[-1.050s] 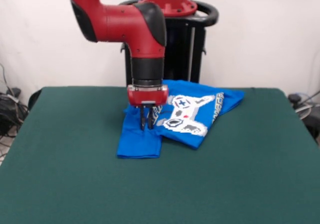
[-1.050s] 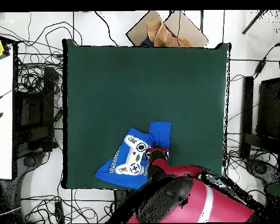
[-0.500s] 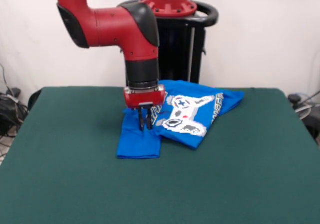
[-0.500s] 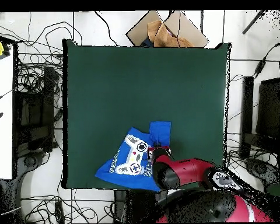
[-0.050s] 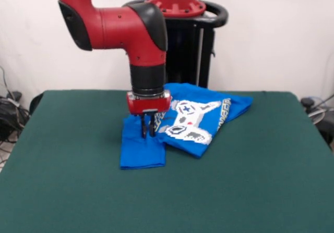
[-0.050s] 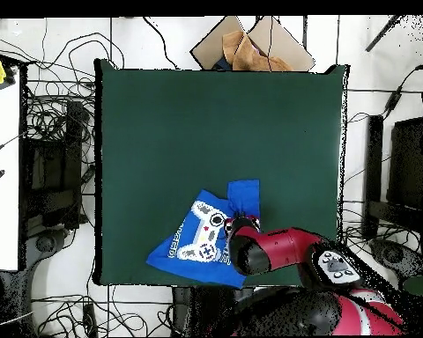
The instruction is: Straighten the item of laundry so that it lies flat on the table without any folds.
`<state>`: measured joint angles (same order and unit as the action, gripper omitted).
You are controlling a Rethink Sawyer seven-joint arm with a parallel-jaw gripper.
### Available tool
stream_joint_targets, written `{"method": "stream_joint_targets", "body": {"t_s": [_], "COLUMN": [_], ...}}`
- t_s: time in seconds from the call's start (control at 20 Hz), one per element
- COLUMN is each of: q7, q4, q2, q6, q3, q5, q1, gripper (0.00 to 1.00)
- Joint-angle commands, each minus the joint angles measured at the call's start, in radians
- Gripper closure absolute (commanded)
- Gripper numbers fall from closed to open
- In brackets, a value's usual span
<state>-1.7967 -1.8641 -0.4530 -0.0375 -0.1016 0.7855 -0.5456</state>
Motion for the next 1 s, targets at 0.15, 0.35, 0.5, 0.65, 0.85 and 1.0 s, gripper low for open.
{"method": "stream_joint_targets", "body": {"t_s": [0.15, 0.35, 0.5, 0.65, 0.85, 1.0], "q7": [-0.007, 0.022, 0.081, 0.072, 0.037, 0.013], "q4": [0.296, 0.268, 0.256, 0.268, 0.276, 0.242], "q2": [-0.027, -0.028, -0.015, -0.017, 0.001, 0.01], "q6": [0.099, 0.127, 0.187, 0.18, 0.151, 0.16], "q3": [0.109, 0.032, -0.064, -0.045, -0.025, -0.045], "q5": [0.033, 0.024, 0.021, 0.034, 0.045, 0.023], "q1": [0.071, 0.011, -0.064, -0.053, -0.035, -0.031], "gripper": [1.0, 1.0, 1.0, 1.0, 1.0, 1.0]}}
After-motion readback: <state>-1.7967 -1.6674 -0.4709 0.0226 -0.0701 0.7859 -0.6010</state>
